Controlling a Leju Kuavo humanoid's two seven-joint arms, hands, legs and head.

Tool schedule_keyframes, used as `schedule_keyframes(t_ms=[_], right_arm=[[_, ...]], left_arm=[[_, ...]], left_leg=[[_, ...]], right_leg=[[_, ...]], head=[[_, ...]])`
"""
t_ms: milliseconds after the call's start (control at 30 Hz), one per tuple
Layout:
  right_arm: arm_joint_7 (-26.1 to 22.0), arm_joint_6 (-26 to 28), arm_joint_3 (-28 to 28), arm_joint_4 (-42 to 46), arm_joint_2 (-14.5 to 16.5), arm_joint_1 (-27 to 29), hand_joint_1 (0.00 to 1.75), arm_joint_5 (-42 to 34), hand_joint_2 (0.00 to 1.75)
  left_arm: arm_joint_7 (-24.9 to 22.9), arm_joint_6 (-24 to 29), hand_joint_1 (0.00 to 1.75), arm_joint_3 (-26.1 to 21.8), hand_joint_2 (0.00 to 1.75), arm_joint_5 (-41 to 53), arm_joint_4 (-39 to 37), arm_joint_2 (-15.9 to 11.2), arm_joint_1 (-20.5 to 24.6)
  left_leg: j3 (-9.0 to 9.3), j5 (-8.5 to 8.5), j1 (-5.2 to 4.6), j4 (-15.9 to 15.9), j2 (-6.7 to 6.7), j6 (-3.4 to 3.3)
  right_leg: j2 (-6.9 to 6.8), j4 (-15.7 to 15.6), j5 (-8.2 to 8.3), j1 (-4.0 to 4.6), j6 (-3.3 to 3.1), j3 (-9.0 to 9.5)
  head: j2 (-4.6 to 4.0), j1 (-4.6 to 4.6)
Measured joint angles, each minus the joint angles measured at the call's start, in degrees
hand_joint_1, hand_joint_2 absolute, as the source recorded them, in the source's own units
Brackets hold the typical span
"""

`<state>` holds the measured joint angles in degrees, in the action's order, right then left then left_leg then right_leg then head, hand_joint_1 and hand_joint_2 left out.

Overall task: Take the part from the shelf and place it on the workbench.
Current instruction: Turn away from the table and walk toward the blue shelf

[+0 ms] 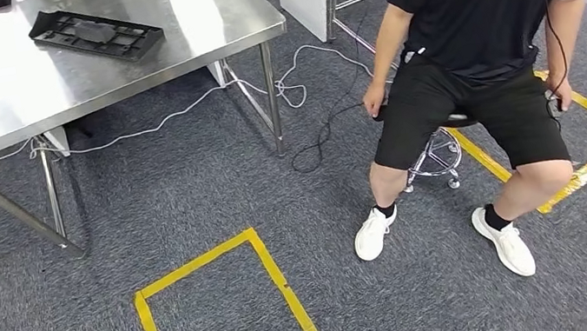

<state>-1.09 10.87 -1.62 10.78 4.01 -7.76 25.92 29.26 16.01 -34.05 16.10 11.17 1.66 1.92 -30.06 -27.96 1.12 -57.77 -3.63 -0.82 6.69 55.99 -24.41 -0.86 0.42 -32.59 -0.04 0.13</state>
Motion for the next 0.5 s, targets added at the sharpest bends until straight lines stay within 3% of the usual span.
schedule_keyframes(t_ms=[33,100,167,200,233,267,300,333,400,467,500], right_arm=[[0.3,-0.2,0.2,0.0,-0.1,-0.1,0.0,0.3,0.0],[1.0,-0.7,0.6,0.0,-0.2,-0.5,0.0,0.8,0.0],[1.7,-1.0,0.9,0.0,-0.3,-1.2,0.0,1.3,0.0],[1.9,-1.1,1.1,0.0,-0.3,-1.6,0.0,1.6,0.0],[2.0,-1.1,1.2,0.0,-0.3,-1.8,0.0,1.9,0.0],[2.2,-1.1,1.3,0.0,-0.3,-2.0,0.0,2.1,0.0],[2.3,-1.1,1.5,0.0,-0.3,-2.1,0.0,2.5,0.0],[2.5,-1.1,1.7,0.0,-0.3,-2.3,0.0,2.8,0.0],[2.7,-1.2,2.1,0.0,-0.3,-2.9,0.0,3.3,0.0],[2.8,-1.4,2.4,0.0,-0.2,-3.5,0.0,3.5,0.0],[2.8,-1.4,2.5,0.0,-0.2,-3.7,0.0,3.6,0.0]], left_arm=[[-0.2,0.1,0.0,-0.1,0.0,0.1,0.0,-0.1,0.0],[-0.5,0.2,0.0,-0.1,0.0,0.4,-0.1,-0.2,-0.1],[-1.1,0.6,0.0,-0.1,0.0,0.7,-0.2,-0.4,-0.3],[-1.5,0.9,0.0,-0.1,0.0,0.9,-0.3,-0.6,-0.4],[-1.9,1.4,0.0,-0.1,0.0,1.0,-0.4,-0.7,-0.5],[-2.2,2.0,0.0,-0.1,0.0,1.1,-0.4,-0.7,-0.6],[-2.5,2.8,0.0,-0.1,0.0,1.1,-0.5,-0.7,-0.6],[-2.5,3.7,0.0,-0.1,0.0,0.9,-0.5,-0.7,-0.5],[-2.4,5.0,0.0,-0.2,0.0,0.6,-0.5,-0.5,-0.5],[-2.2,5.6,0.0,-0.2,0.0,0.4,-0.5,-0.3,-0.5],[-2.1,5.8,0.0,-0.3,0.0,0.3,-0.5,-0.3,-0.4]], left_leg=[[0.01,0.46,0.04,0.4,0.7,-0.44],[0.07,1.49,0.17,1.5,2.07,-1.39],[-0.19,2.08,0.1,2.1,3.69,-1.89],[-0.41,2.2,0.02,2.1,4.58,-1.95],[-0.59,2.27,-0.06,2.1,5.43,-1.86],[-0.72,2.34,-0.07,2.1,6.21,-1.76],[-0.78,2.41,-0.02,2.1,6.94,-1.61],[-0.79,2.45,0.04,2.0,7.63,-1.41],[-0.76,2.36,-0.07,1.8,8.93,-0.73],[-0.57,2.12,-0.35,1.7,10.12,0.18],[-0.44,2.01,-0.37,1.6,10.73,0.59]], right_leg=[[0.11,0.1,0.21,-0.02,0.42,-0.39],[-1.81,2.2,-0.79,0.19,0.58,-2.06],[-4.75,8.7,-3.98,0.19,0.15,-5.5],[-5.49,12.6,-5.58,0.0,0.12,-7.3],[-5.9,15.5,-6.58,-0.22,0.31,-8.48],[-6.18,16.4,-6.77,-0.47,0.74,-8.58],[-6.53,14.9,-6.12,-0.71,1.33,-7.37],[-7.29,11.1,-4.89,-0.95,1.96,-4.95],[-10.12,2.8,-2.68,-1.07,2.61,0.08],[-11.47,-0.4,-1.9,-0.68,2.08,1.59],[-11.01,-0.4,-1.78,-0.39,1.65,1.29]], head=[[0.0,0.02],[0.0,0.23],[0.0,0.57],[0.0,0.71],[0.0,0.73],[0.0,0.73],[0.0,0.74],[0.0,0.75],[0.0,0.8],[0.0,0.59],[0.0,0.46]])
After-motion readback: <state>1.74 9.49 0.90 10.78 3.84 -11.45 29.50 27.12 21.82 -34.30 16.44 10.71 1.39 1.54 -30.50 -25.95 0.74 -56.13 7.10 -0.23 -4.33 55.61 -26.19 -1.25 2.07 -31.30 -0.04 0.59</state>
